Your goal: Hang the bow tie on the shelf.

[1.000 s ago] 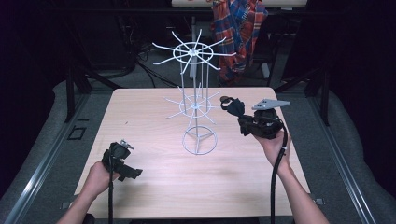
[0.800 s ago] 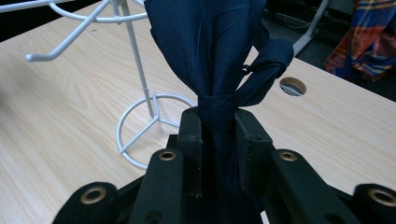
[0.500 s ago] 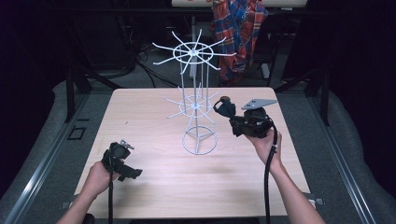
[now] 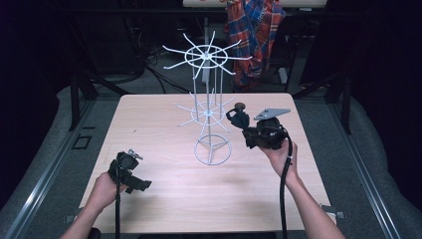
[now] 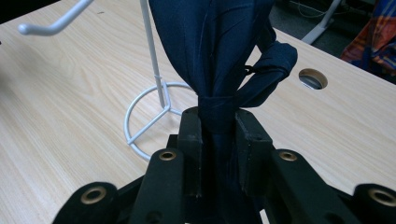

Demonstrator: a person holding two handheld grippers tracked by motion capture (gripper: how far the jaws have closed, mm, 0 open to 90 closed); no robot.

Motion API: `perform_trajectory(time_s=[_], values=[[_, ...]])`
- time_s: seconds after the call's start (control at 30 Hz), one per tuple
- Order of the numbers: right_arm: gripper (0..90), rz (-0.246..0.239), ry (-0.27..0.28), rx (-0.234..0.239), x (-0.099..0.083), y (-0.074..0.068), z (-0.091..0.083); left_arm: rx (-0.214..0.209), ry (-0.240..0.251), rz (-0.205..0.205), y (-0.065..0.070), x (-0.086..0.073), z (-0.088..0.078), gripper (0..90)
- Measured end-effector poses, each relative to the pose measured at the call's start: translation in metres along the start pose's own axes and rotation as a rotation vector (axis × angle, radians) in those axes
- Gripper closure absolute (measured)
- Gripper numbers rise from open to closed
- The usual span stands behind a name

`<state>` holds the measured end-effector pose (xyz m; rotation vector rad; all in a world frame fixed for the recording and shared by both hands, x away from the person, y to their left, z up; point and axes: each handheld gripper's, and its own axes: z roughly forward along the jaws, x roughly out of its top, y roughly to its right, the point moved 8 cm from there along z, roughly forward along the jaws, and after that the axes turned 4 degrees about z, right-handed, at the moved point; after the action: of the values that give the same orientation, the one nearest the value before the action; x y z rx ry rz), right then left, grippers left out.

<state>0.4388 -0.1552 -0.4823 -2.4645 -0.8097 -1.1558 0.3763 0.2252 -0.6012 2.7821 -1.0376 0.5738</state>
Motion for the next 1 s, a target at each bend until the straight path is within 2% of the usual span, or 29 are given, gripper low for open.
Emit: perform_trajectory(time_s=[0.2, 0.27, 0.53, 0.83, 1.0], values=[[74.5, 0.000, -0.017, 0.004, -0.003, -0.002, 0.004, -0.002, -0.001, -0.001, 0.000, 0.000, 0.000, 2.1], [74.5, -0.019, -0.040, 0.000, -0.006, -0.002, 0.006, -0.002, -0.001, -0.001, 0.000, 0.000, 0.000, 2.1], [74.4, -0.041, -0.055, 0.021, -0.008, -0.009, 0.013, -0.004, -0.005, 0.000, 0.000, -0.001, 0.000, 2.2], [74.3, -0.045, -0.059, 0.027, -0.007, -0.012, 0.015, -0.003, -0.005, 0.000, 0.000, -0.001, 0.000, 2.3], [74.2, -0.037, -0.064, 0.054, -0.008, -0.015, 0.017, -0.005, -0.009, -0.001, 0.000, -0.001, 0.000, 2.3]])
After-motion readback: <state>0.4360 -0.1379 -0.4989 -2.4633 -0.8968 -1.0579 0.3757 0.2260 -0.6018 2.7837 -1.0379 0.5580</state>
